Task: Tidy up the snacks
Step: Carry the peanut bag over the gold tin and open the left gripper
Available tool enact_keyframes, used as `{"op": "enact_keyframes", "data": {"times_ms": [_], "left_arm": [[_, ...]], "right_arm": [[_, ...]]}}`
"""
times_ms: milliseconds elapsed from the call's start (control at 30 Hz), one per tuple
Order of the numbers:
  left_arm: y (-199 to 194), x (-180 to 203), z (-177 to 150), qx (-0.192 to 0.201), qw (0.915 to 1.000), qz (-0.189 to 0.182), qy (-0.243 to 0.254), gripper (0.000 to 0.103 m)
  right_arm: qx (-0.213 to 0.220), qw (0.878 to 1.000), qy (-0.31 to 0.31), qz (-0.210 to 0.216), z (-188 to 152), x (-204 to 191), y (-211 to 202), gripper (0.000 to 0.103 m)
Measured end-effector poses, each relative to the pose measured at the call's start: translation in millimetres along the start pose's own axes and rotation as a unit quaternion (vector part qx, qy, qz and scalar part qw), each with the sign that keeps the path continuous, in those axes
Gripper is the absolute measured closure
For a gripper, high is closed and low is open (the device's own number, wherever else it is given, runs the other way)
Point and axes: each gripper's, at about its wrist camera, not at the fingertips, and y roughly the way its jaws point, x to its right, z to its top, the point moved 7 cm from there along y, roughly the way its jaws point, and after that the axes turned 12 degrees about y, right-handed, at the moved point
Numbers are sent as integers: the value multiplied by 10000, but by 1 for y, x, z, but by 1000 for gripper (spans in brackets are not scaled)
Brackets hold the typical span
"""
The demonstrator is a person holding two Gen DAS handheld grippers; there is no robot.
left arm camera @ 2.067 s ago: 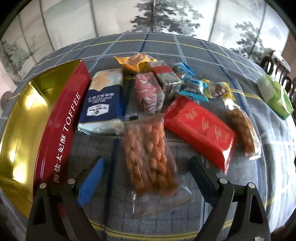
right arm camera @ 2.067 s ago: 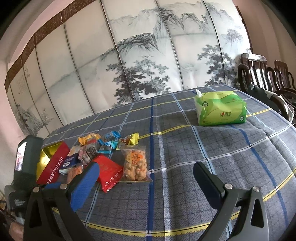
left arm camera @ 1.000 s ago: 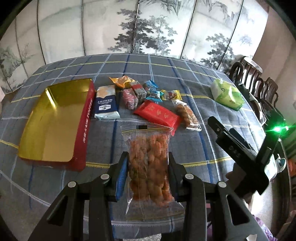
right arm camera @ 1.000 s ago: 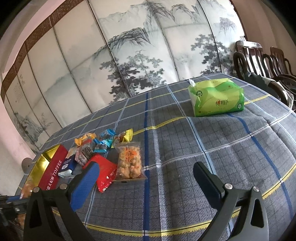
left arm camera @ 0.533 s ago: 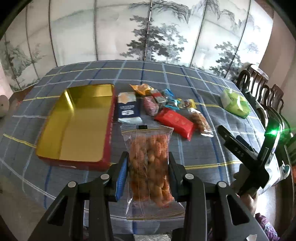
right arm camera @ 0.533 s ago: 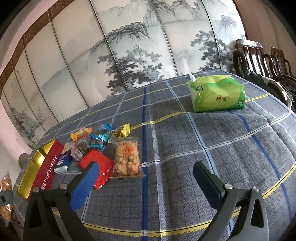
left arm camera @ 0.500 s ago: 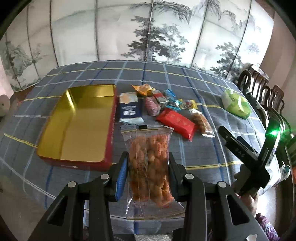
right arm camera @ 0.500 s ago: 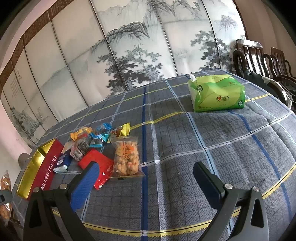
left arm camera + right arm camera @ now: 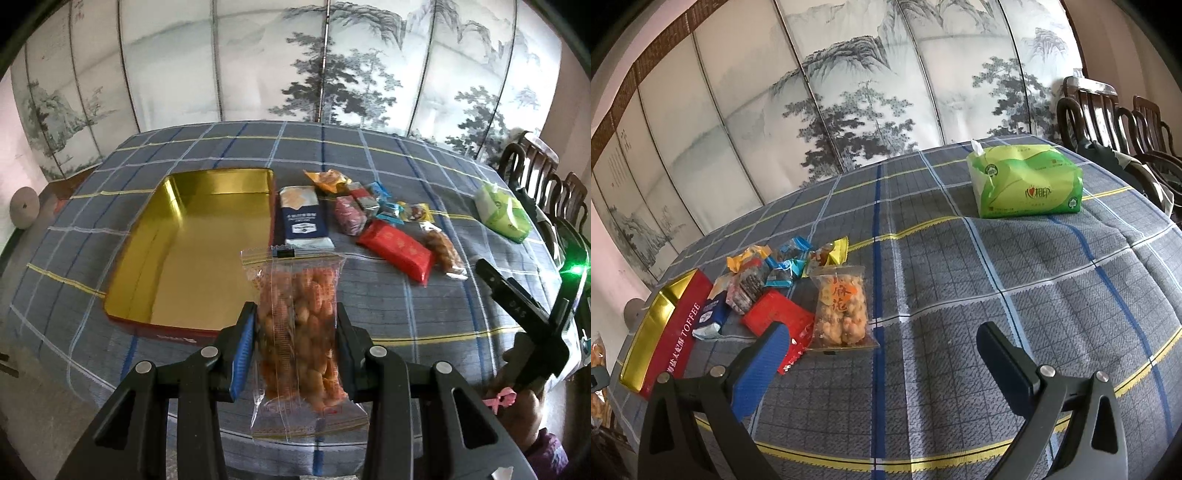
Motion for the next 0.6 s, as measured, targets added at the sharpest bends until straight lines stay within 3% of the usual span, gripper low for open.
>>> {"op": "enact_keyframes", "data": {"times_ms": [600], "left_arm": [[33, -47, 3, -142, 9984, 553, -19, 67]], "right_arm": [[-61, 9999, -56, -126, -2, -1, 5, 0]]}}
